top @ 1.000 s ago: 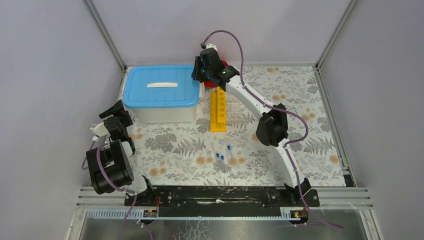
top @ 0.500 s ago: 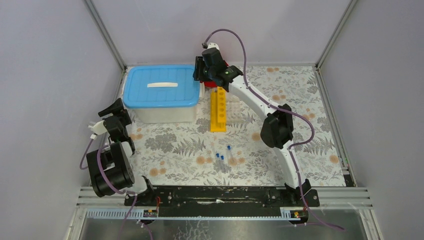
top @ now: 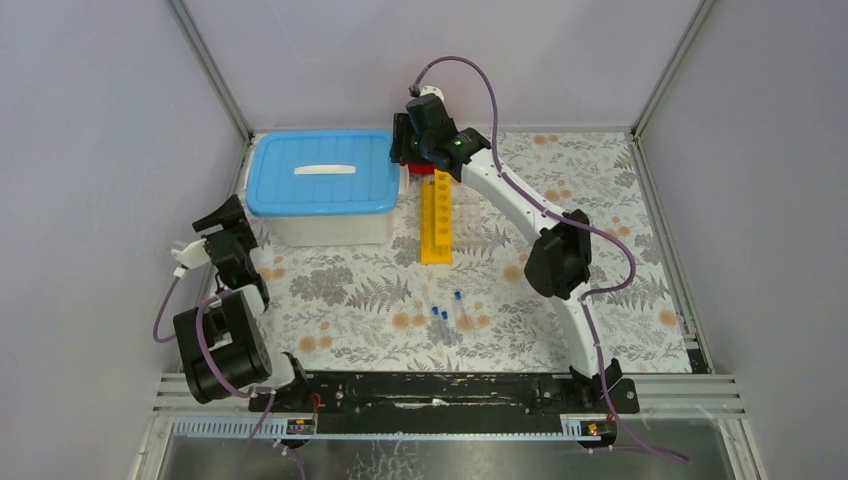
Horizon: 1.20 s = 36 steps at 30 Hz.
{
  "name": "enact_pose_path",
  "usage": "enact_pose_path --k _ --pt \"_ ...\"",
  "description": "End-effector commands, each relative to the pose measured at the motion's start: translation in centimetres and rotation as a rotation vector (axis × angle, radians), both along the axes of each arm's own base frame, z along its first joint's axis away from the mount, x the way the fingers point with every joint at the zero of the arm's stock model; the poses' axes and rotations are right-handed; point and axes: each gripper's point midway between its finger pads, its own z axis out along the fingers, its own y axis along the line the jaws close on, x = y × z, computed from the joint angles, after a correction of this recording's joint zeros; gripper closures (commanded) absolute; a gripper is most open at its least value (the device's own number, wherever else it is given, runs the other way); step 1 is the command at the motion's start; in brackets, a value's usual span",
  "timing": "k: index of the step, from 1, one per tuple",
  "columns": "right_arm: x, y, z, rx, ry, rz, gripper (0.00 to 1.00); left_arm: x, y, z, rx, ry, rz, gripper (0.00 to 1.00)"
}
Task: Organize the chemistry lab equipment
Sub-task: Close the lid of the storage box.
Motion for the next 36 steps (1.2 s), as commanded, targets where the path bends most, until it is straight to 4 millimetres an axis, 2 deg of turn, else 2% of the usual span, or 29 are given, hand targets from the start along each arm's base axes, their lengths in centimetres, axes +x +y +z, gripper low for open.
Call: enact_pose_path --k 1,14,20,27,32,36 --pt "-0.2 0.8 2.5 0.030 -0.036 -0.001 0.40 -0.1 1.1 1.9 0.080 -0.017 0.041 0.20" --pt "-0.7 3.0 0.4 0.001 -0.003 0.025 0.42 -2.0 1.9 1.3 0.062 0.010 0.125 0.19" --pt "-0.9 3.3 -0.6 -0.022 0.012 0.024 0.45 -3.6 2.4 0.5 0.024 0.037 0.194 0.19" --pt "-1.1 3.5 -1.7 -0.058 0.017 0.022 0.49 -4.3 2.4 -0.1 0.000 0.050 0.215 0.19" --pt "-1.0 3.2 -1.9 -0.078 0.009 0.015 0.54 -3.8 2.3 1.6 0.046 0.010 0.196 0.19" --pt "-0.9 3.2 -1.7 -0.082 -0.001 0.014 0.54 -2.9 1.8 4.3 0.135 -0.030 0.143 0.19"
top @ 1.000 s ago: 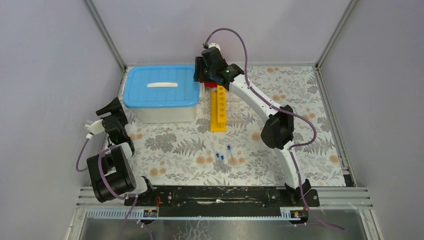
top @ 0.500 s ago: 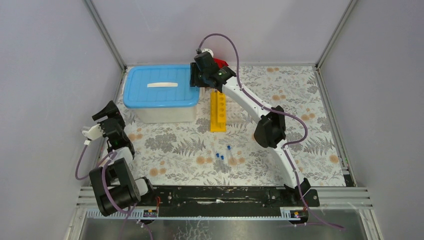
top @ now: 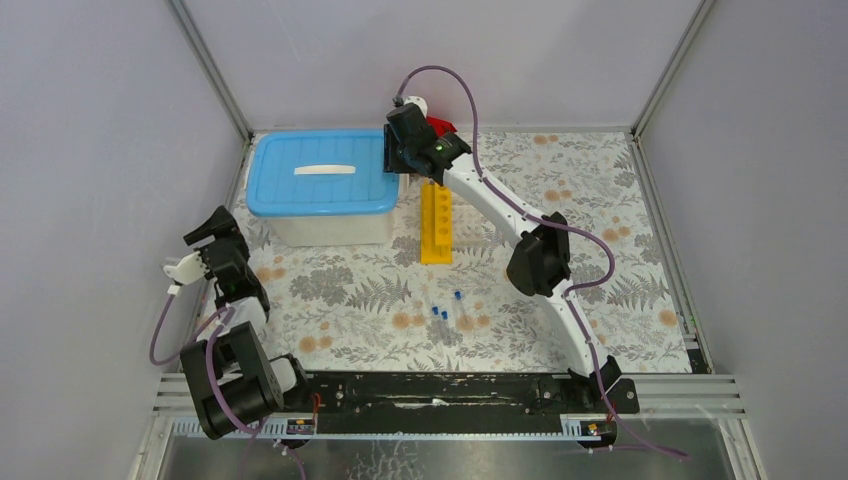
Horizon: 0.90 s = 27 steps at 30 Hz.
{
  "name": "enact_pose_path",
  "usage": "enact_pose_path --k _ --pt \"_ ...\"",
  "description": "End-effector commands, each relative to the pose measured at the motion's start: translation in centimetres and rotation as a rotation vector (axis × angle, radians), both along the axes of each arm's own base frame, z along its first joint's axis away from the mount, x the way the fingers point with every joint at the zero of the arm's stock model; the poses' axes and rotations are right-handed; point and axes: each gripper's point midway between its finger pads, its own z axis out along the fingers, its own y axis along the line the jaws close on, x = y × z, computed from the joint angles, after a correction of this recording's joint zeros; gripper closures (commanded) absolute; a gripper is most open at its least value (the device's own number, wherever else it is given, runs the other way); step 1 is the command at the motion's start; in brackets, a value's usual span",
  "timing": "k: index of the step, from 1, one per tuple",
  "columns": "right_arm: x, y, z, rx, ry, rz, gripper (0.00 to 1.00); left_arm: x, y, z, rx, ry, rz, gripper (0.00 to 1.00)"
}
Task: Organize the chemistry lab equipment
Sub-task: Close the lid of the storage box.
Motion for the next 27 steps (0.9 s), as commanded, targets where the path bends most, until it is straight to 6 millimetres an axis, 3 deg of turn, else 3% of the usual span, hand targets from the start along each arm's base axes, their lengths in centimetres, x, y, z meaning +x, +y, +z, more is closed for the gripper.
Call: enact_pose_path --k 1,6,12,27 --pt "-0.3 0.7 1.1 -0.014 -0.039 0.014 0.54 1.0 -0.1 4.6 0.145 -0.065 -0.044 0.19" --pt "-0.3 0.5 0.7 -0.033 -0.037 0.017 0.54 3.1 -0.4 8.1 0.275 0.005 -0.131 0.19" --pt "-0.6 0.3 0.6 -0.041 -0.037 0.022 0.53 4.1 -0.8 10.1 0.386 0.044 -0.194 0.18" --pt "-1.0 0.0 -0.1 -0.039 -0.020 0.059 0.52 8.8 -2.9 10.0 0.634 0.318 -0.554 0.20"
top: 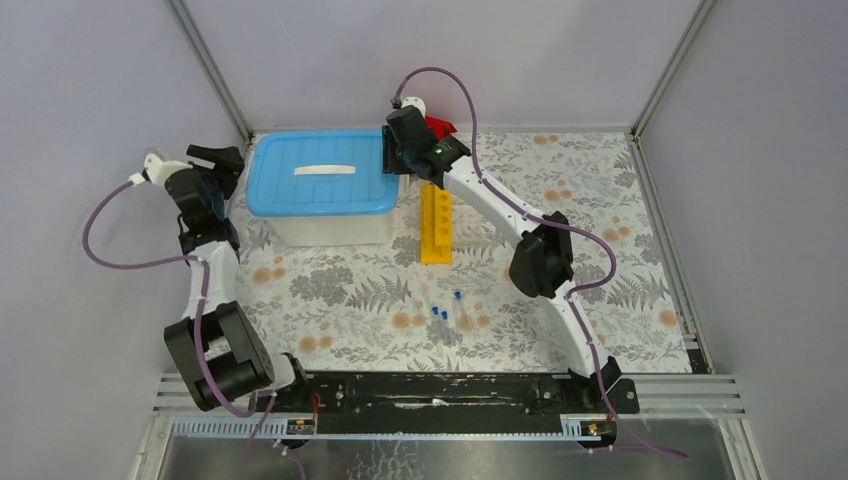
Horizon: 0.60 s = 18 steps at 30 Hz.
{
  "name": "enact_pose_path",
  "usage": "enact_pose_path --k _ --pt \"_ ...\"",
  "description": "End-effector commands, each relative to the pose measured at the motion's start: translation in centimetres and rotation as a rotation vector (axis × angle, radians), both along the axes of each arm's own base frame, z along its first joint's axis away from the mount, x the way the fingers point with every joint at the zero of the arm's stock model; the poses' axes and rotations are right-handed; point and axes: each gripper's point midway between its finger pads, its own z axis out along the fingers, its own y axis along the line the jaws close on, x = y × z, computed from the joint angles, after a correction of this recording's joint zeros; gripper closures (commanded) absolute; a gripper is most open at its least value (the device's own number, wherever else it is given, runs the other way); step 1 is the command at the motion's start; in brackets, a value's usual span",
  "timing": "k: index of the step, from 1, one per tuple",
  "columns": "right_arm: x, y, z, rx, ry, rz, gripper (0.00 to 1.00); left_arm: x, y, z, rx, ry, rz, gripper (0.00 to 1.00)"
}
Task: Organize the chemistry lab equipment
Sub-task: Close the lid of the storage box.
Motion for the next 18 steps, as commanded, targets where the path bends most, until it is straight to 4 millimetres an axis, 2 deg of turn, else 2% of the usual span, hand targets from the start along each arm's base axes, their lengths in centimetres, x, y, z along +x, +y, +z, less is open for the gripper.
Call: enact_pose_path --k 1,5,13,18 --pt "-1.2 -0.1 0.1 -0.021 0.021 0.043 0.51 1.2 -1.6 -0.9 0.111 0.124 -0.172 0.20" --pt "-1.3 -0.1 0.0 -0.016 0.026 0.046 0.51 2.0 -2.9 -2.2 0.119 0.197 -0.268 0.21" --pt "-1.3 -0.5 0.1 -0.018 0.026 0.040 0.50 2.1 -5.1 -4.7 0.177 0.389 -0.357 0.21" --pt "-1.6 -0.6 -0.3 -0.022 0.037 0.042 0.50 1.9 -4.9 -5.9 0.183 0.479 -0.332 0.21"
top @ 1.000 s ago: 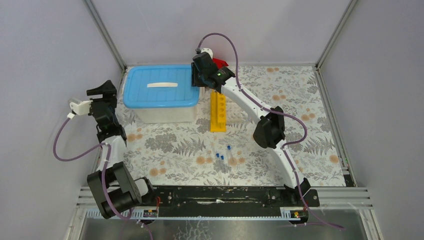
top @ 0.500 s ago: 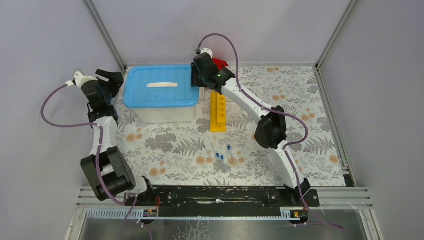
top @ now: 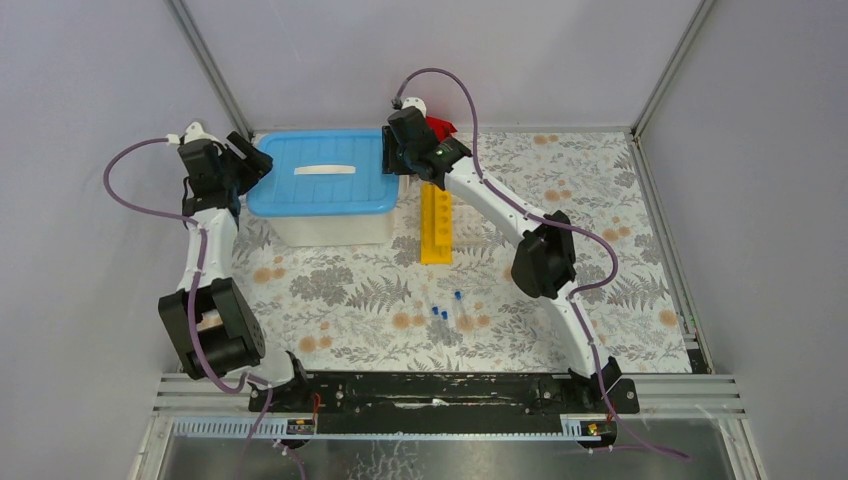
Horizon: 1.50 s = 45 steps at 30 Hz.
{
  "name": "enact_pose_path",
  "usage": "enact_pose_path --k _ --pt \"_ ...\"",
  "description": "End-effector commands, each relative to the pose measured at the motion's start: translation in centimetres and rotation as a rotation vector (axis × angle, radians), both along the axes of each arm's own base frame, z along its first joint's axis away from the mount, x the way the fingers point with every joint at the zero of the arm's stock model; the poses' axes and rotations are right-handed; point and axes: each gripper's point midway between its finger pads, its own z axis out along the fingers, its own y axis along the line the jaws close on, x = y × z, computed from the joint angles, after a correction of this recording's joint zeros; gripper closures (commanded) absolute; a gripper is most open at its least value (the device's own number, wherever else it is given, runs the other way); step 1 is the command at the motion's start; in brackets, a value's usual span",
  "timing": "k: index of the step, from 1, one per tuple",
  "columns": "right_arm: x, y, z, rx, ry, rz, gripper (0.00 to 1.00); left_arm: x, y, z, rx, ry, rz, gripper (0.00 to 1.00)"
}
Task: Organize the chemistry lab equipment
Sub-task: Close the lid of the storage box.
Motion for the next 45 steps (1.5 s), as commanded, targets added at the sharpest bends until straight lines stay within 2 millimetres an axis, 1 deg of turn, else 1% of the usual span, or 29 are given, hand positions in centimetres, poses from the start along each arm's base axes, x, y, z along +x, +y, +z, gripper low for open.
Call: enact_pose_path --k 1,12,18,20,23,25,27,30,32,36,38,39,42,45 --pt "-1.7 -0.7 -0.2 -0.033 0.043 0.036 0.50 -0.8 0.1 -1.8 0.043 0.120 0.006 0.21" --pt "-1.8 -0.6 0.1 -0.040 0.038 0.053 0.50 -3.0 3.4 -5.2 0.090 0.297 0.199 0.22" --pt "-1.7 -0.6 0.1 -0.040 0.036 0.053 0.50 -2.8 3.6 -6.1 0.083 0.326 0.205 0.25" --pt "-1.7 -0.6 0.2 -0.037 0.033 0.053 0.50 -2.9 3.7 -6.5 0.079 0.340 0.213 0.28" --pt "-1.6 -0.4 0.1 -0.039 0.033 0.054 0.50 -3.1 3.8 -7.1 0.077 0.359 0.219 0.36" --pt "-1.7 -0.4 0.3 -0.038 0.030 0.055 0.50 -3.3 3.7 -7.8 0.068 0.374 0.223 0.38" --pt "-1.7 -0.5 0.5 -0.043 0.022 0.051 0.50 -3.3 3.4 -8.5 0.050 0.384 0.210 0.42" --pt "-1.7 -0.7 1.4 -0.035 -0.001 0.046 0.50 -3.3 2.7 -9.6 0.014 0.401 0.194 0.46" --pt "-1.6 -1.1 2.1 -0.035 -0.022 0.037 0.47 -3.4 2.5 -10.2 0.001 0.408 0.189 0.47" --pt "-1.7 -2.1 3.9 -0.024 -0.063 0.018 0.41 -3.7 2.3 -10.6 -0.010 0.407 0.196 0.48" --pt "-1.9 -2.8 4.8 0.004 -0.074 0.009 0.35 -3.9 2.3 -10.7 -0.016 0.407 0.200 0.48" --pt "-2.0 -3.3 5.6 0.021 -0.084 0.001 0.32 -4.0 2.2 -10.8 -0.019 0.411 0.201 0.48" --pt "-1.9 -4.6 5.9 0.089 -0.058 -0.009 0.28 -4.1 2.1 -10.9 -0.026 0.412 0.205 0.48" --pt "-2.1 -5.4 5.5 0.178 -0.016 0.003 0.27 -4.3 1.6 -11.0 -0.047 0.412 0.190 0.48"
